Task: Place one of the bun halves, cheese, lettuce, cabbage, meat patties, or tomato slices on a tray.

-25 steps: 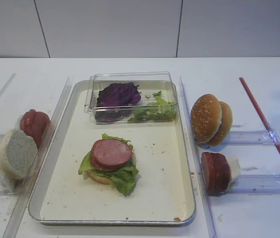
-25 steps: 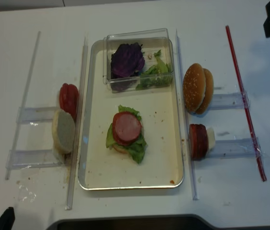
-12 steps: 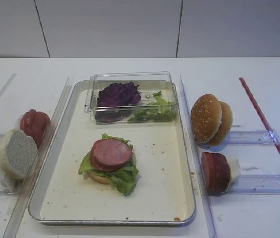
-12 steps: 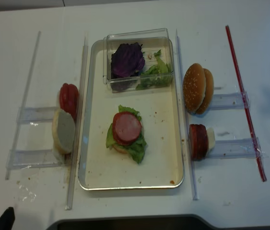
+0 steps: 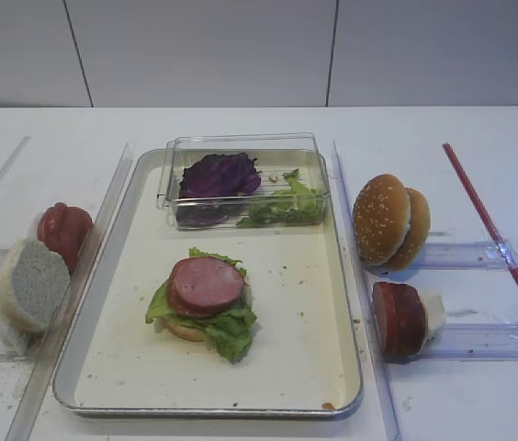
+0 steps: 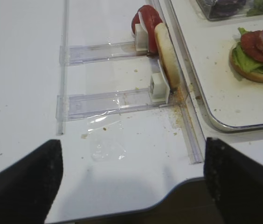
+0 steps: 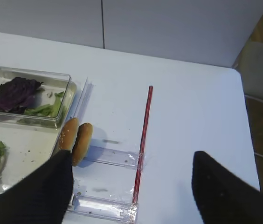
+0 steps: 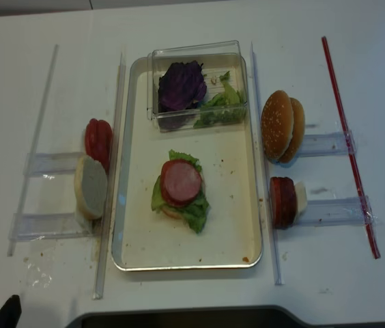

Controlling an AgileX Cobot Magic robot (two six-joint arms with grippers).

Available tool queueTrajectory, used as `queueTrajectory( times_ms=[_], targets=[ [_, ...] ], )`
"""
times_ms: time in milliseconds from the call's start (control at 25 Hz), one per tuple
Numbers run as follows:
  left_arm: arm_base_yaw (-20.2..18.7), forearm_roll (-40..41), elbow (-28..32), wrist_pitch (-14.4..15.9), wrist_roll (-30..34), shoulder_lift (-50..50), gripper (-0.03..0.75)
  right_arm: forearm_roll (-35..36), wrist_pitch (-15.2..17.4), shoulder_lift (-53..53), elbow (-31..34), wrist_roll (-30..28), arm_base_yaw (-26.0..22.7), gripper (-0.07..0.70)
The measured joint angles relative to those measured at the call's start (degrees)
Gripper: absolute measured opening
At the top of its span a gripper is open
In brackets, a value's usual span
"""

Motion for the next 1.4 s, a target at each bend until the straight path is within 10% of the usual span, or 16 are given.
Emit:
queueTrajectory(
  times_ms=[320,1400],
  targets=[
    [0.0,0.0,0.0,0.0,0.0,0.0,0.566,0.0,0.2,-10.7,1.2,0.2,0.0,0.542],
    [0.0,0.0,0.0,0.0,0.0,0.0,0.566,0.0,-3.5,-38.4,38.6,1.7,-0.1,0.541]
  ],
)
